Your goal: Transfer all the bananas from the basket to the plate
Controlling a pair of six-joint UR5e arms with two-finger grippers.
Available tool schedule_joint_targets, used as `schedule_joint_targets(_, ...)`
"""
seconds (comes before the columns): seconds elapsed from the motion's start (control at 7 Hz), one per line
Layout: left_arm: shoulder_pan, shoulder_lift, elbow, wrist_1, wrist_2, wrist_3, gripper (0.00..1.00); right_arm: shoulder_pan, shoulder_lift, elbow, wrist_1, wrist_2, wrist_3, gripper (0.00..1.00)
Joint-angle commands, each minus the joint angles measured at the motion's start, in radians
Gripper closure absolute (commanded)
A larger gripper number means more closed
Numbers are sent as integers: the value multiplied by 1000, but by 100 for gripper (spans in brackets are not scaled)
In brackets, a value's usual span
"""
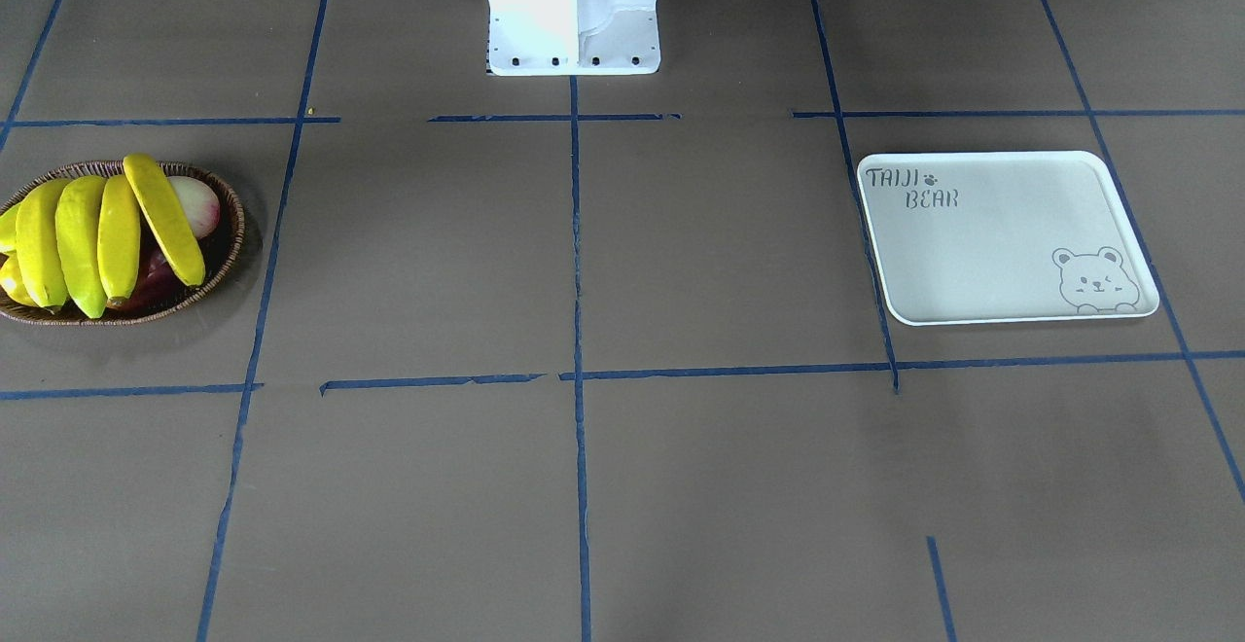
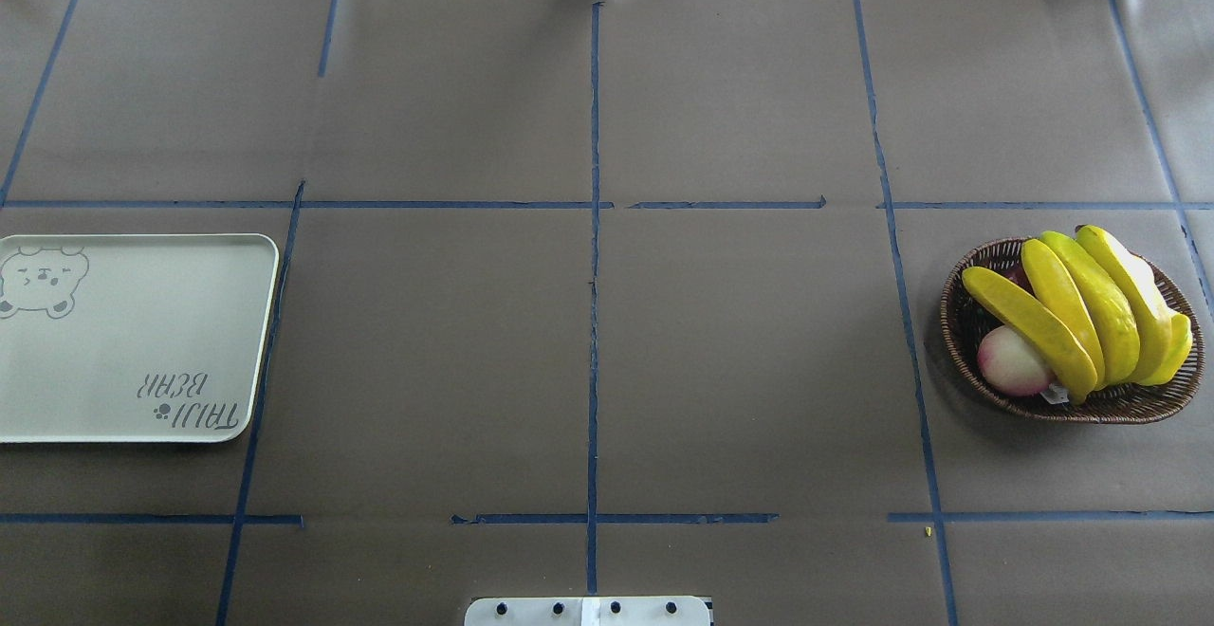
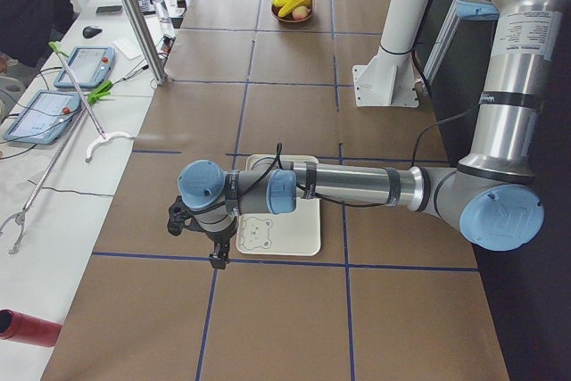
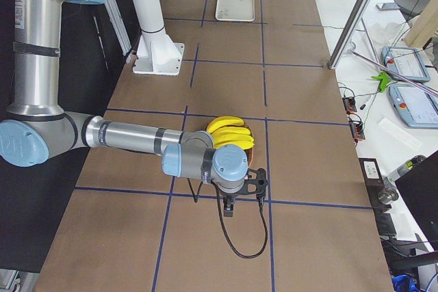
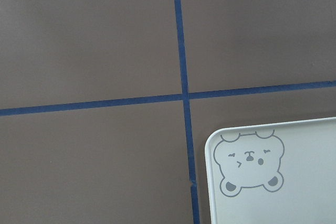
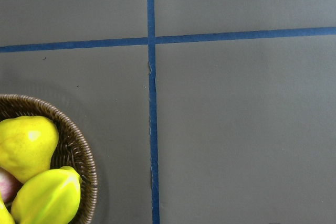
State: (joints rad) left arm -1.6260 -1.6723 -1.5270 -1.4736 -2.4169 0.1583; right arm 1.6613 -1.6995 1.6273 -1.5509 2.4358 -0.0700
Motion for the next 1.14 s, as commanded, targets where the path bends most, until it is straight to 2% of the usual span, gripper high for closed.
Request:
schedule_joint_targets(0.0,0,-1,1,-1,-1,1,0,0,0,0,0,0,-1,0)
schedule_joint_targets(0.86,0,-1,-19,-1,-1,0,0,-2,3,8,2,0,1,0)
schedule_joint_targets(1.0,0,-1,-22,-1,-1,0,0,-5,30,54,-5,6,9,0)
